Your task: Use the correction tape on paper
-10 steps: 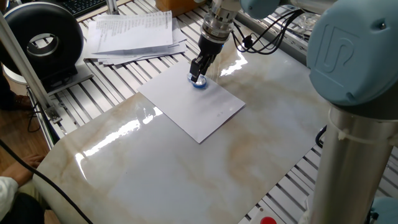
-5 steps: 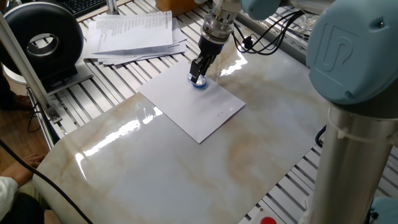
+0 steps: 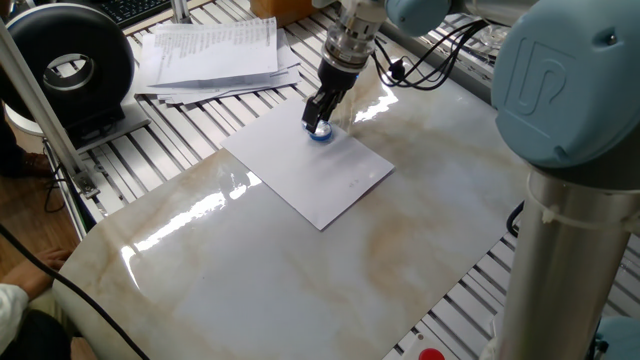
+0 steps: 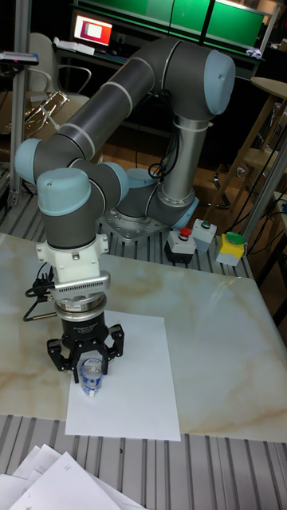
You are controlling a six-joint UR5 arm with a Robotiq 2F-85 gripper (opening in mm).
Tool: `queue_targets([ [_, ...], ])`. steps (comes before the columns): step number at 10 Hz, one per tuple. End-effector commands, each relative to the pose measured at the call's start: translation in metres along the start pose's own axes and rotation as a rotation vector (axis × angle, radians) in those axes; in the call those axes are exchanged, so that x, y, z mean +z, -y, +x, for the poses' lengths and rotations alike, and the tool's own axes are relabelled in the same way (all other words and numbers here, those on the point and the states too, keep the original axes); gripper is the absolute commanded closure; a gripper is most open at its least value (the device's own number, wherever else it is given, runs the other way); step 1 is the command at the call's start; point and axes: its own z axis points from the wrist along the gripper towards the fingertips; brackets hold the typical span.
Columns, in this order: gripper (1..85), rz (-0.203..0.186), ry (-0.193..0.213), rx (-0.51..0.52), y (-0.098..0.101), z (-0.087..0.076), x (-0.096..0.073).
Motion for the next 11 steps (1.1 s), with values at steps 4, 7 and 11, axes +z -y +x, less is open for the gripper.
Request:
queue_targets([
  [4,33.3,-0.002,0.01,0.004,-0.0026,-0.0039,0.0002],
  [7,33.0,0.006,0.009,0.0,-0.0029,-0.0049,0.0012],
  [11,35.0,0.013,0.012,0.007,-0.0056,-0.0078,0.0022],
])
